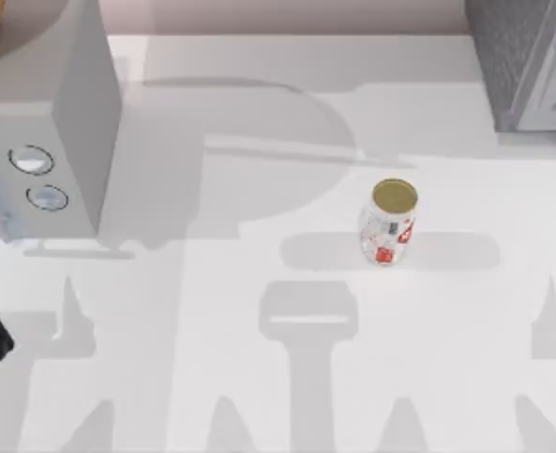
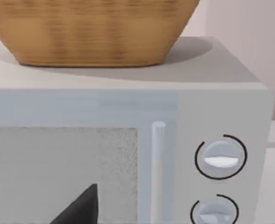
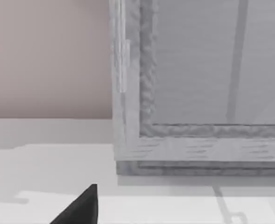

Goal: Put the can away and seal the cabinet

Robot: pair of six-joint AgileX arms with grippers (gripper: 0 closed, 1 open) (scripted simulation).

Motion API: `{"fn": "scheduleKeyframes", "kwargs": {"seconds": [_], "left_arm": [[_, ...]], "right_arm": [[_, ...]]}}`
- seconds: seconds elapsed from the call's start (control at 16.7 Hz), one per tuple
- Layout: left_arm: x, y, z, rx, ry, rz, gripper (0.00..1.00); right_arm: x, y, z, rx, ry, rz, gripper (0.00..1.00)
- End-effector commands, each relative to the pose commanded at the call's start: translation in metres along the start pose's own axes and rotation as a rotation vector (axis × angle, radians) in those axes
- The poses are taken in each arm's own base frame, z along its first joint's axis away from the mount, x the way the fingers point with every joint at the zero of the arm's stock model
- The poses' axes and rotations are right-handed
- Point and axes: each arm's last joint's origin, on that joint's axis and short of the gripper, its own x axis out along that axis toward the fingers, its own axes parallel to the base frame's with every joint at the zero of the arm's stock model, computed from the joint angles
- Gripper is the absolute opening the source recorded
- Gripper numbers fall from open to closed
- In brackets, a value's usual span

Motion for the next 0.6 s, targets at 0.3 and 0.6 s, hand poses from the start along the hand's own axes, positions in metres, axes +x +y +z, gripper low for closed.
{"fn": "scheduleKeyframes", "kwargs": {"seconds": [0.3,0.6], "left_arm": [[0.0,0.0,0.0,0.0,0.0,0.0,1.0],[0.0,0.0,0.0,0.0,0.0,0.0,1.0]], "right_arm": [[0.001,0.002,0.009,0.005,-0.027,0.003,1.0],[0.017,0.011,0.033,0.019,-0.063,0.007,1.0]]}}
